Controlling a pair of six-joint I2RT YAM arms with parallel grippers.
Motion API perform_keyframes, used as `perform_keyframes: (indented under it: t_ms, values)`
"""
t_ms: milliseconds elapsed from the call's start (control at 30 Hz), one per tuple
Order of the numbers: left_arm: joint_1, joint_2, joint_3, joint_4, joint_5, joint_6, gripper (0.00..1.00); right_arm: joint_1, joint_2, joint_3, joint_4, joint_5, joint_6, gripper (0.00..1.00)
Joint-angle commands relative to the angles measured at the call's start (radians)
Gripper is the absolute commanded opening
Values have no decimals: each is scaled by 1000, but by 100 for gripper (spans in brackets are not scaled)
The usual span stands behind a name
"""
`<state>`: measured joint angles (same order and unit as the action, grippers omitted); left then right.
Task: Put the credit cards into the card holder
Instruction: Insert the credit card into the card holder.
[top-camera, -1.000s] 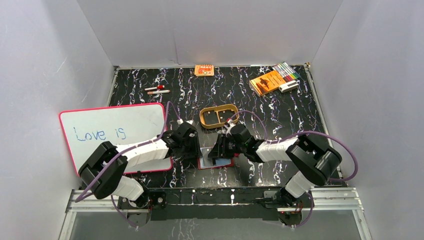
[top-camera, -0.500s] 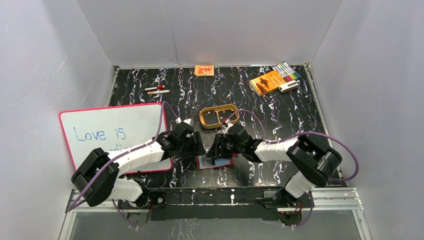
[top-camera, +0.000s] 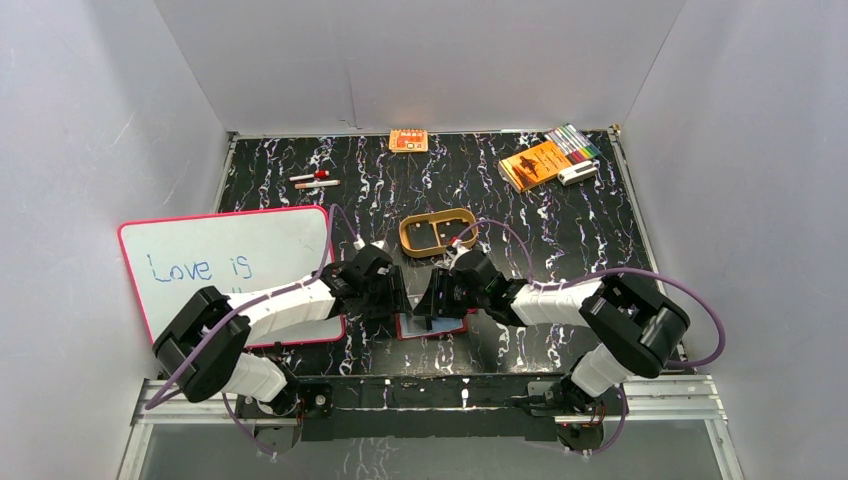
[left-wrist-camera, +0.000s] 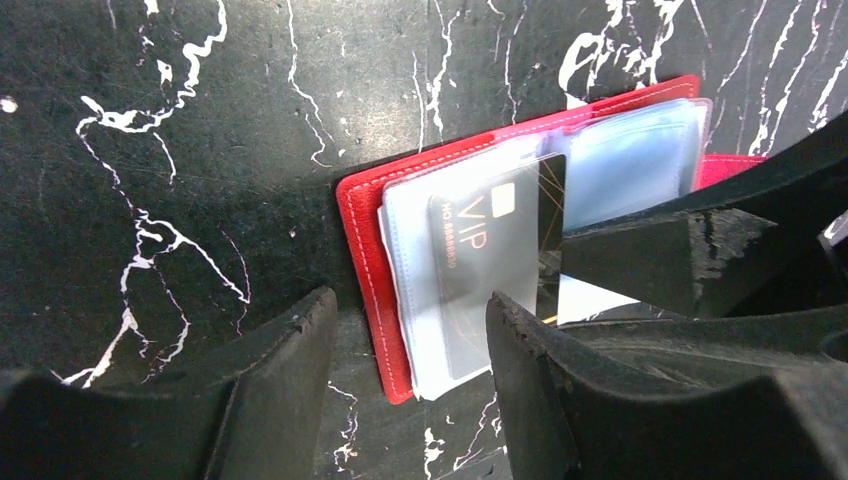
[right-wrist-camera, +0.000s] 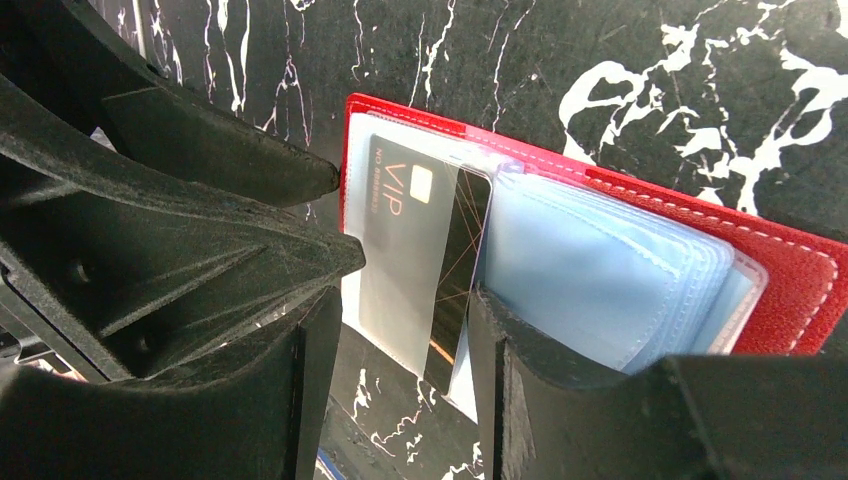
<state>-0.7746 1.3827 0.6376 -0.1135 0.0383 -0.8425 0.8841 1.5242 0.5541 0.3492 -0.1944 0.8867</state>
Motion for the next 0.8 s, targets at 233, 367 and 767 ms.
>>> perform_keyframes:
  t_ms: [233, 367, 767]
  values:
    - [-5, 57, 32, 75, 101, -29, 54, 8, -25, -19, -25, 26, -9, 58]
    - [-6, 67, 34, 103, 127, -32, 53, 13, -19, -15, -13, 17, -16, 59]
    - [-7, 68, 21, 154, 159, -47, 53, 28, -1, -9, 66, -23, -26, 59]
